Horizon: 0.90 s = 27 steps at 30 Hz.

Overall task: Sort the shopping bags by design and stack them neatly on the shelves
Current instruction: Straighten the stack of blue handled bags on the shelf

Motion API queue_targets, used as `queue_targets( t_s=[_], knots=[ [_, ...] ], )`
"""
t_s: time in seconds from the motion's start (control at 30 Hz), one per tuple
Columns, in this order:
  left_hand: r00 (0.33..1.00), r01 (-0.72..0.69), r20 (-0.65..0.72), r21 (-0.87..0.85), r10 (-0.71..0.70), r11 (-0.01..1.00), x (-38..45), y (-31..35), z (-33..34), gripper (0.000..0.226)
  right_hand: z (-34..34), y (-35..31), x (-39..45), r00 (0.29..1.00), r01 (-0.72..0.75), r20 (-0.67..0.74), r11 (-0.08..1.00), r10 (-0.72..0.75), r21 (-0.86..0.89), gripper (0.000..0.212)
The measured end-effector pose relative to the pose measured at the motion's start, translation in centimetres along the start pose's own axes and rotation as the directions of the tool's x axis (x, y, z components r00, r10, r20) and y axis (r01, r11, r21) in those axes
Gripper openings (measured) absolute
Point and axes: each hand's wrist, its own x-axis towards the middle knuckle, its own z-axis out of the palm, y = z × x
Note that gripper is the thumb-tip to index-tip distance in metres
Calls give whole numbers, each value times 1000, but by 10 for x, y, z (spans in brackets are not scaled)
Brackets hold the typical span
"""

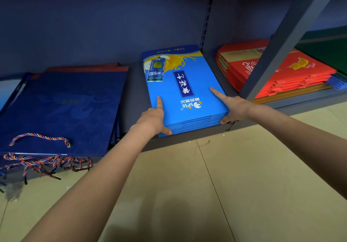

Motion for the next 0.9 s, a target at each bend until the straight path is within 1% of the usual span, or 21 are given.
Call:
queue_targets(
  t_s=[0.1, 0.17, 0.3, 0.5, 0.57, 0.6, 0.67, 0.73, 0.77, 0.83, 0.87, 0.9],
  knots=[
    [1000, -5, -11, 14, 5, 1000, 1, 1, 3, 116, 4, 1, -2, 1000, -9, -26, 999, 11, 46, 111],
    [1000, 1, 5, 27, -1, 1000, 2, 0, 6, 118, 8, 1, -6, 998, -4, -58, 997, 9, 79, 108],
    [1000, 7, -11, 66, -6, 998, 7, -1, 13, 118, 12, 1, -10, 994, -3, -105, 995, 14, 101, 107],
    [1000, 18, -19, 15, -17, 1000, 5, -2, 17, 116, 13, -6, -17, 990, -28, -132, 993, 43, 111, 107],
    [1000, 18, -25, 10, -18, 1000, 0, -1, 15, 117, 12, -9, -19, 991, -58, -115, 996, 65, 69, 108],
    [1000, 12, -17, 11, -12, 1000, -3, -1, 13, 118, 9, -11, -20, 993, -71, -93, 997, 72, 20, 109],
    [999, -22, 46, -4, 22, 1000, -13, -1, 1, 120, -3, -19, -26, 996, -90, -15, 986, 89, -142, 111],
    [992, -52, 114, 22, 49, 998, -23, -2, -17, 121, -23, -31, -39, 994, -88, 35, 949, 103, -302, 100],
    [991, -60, 125, 54, 53, 997, -27, -3, -28, 121, -35, -38, -45, 996, -75, 21, 932, 88, -354, 91],
    [993, -66, 102, 133, 52, 989, -32, -7, -49, 118, -56, -52, -52, 998, -15, -63, 928, -10, -372, 74],
    [995, -70, 76, 171, 58, 983, -34, -11, -56, 117, -61, -59, -51, 993, 35, -95, 939, -71, -341, 71],
    [996, -78, 65, 188, 66, 979, -35, -15, -61, 117, -63, -68, -48, 988, 95, -85, 948, -126, -303, 73]
  ],
)
